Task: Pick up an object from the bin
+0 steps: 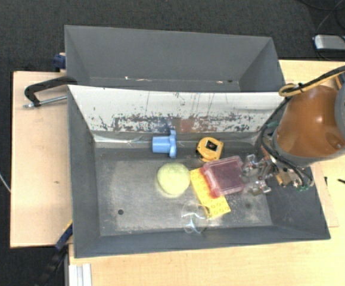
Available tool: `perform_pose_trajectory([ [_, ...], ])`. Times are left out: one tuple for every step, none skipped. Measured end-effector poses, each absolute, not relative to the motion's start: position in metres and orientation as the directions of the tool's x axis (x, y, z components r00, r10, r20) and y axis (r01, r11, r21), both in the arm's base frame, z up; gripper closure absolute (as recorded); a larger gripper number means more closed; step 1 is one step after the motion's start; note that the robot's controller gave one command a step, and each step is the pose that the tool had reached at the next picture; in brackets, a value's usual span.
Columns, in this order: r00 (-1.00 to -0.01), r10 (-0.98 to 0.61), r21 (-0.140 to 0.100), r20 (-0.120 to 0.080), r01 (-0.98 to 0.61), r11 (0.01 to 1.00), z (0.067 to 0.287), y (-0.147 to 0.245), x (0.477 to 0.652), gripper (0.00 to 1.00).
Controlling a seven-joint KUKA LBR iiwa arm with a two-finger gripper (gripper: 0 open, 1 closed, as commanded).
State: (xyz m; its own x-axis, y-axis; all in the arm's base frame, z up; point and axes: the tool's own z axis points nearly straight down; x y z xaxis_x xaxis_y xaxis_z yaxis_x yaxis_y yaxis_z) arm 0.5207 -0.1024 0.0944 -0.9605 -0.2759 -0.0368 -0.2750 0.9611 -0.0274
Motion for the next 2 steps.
perform_pose_trajectory([
  [-0.960,-0.276,-0.026,-0.033,-0.276,0.961,0.0936,-0.1026,0.5222,1.00],
  [-0.960,-0.277,-0.026,-0.033,-0.276,0.961,0.0940,-0.1025,0.5223,1.00],
])
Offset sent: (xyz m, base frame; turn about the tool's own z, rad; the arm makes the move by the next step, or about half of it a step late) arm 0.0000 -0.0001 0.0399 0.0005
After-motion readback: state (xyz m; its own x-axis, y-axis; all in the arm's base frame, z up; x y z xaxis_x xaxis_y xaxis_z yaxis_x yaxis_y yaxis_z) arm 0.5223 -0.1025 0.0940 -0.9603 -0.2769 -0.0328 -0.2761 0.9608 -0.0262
